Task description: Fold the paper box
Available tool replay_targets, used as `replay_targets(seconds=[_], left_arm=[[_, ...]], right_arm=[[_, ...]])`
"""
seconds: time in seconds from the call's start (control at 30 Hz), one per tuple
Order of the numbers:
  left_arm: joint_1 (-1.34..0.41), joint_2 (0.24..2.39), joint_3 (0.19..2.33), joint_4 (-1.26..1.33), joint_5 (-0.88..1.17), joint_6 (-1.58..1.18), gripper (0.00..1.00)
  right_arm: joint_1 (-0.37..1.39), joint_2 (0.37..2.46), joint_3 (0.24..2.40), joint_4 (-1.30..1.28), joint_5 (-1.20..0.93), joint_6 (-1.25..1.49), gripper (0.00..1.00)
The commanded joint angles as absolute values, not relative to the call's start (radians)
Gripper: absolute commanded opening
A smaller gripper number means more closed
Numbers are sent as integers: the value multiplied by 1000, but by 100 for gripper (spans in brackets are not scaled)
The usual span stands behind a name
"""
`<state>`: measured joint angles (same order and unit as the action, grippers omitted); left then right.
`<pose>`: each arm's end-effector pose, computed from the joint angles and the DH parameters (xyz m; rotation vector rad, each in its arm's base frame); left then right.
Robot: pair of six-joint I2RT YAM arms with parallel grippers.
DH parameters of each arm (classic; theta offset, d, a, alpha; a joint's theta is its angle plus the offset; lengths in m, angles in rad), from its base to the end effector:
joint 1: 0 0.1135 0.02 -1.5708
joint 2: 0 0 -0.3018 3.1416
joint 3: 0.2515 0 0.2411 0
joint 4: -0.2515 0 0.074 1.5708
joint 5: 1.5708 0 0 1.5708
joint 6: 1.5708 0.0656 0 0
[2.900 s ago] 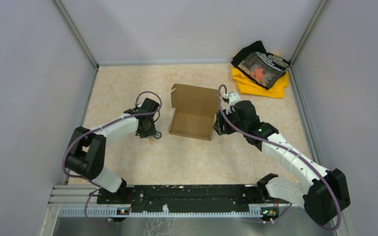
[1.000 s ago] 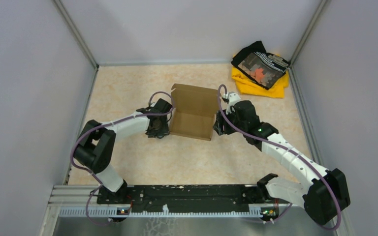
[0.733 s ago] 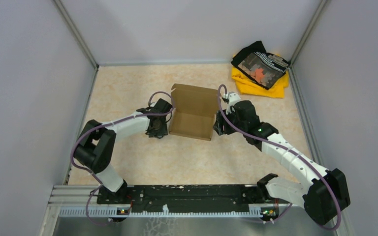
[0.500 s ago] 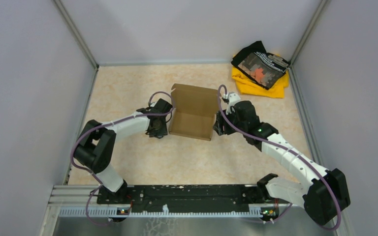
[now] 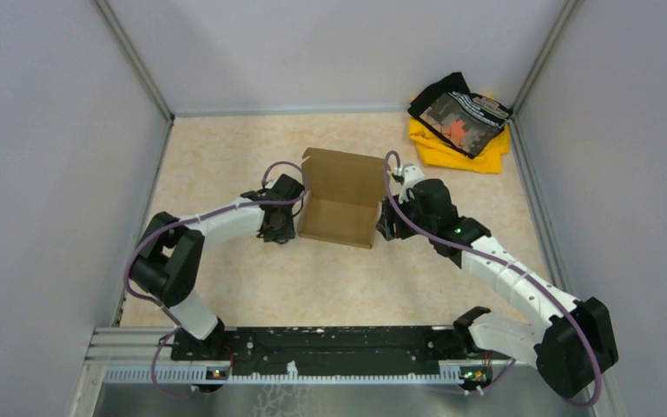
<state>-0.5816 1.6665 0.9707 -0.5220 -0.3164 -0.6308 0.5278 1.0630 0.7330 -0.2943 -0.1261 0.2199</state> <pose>0.2733 -0.1553 0.1824 -0.1418 2.6707 0.0788 0.1915 0.1212 0.2770 -0.4158 2.2065 0.5516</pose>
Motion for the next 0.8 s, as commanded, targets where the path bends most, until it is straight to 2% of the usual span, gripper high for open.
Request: replay_targets(seconds=[0.0, 0.4, 0.6, 0.77], left_arm=[[-585, 1645, 973, -506, -343, -612, 41], [-585, 1602, 983, -517, -372, -590, 41], [-586, 1623, 989, -498, -322, -584, 54], [-586, 1640, 984, -487, -313, -590, 60]], right_arm=[[531, 1048, 752, -264, -128, 215, 53], [531, 1055, 768, -270, -130, 212, 53], [531, 1061, 767, -266, -132, 212, 53], [531, 1060, 757, -264, -132, 212, 53]])
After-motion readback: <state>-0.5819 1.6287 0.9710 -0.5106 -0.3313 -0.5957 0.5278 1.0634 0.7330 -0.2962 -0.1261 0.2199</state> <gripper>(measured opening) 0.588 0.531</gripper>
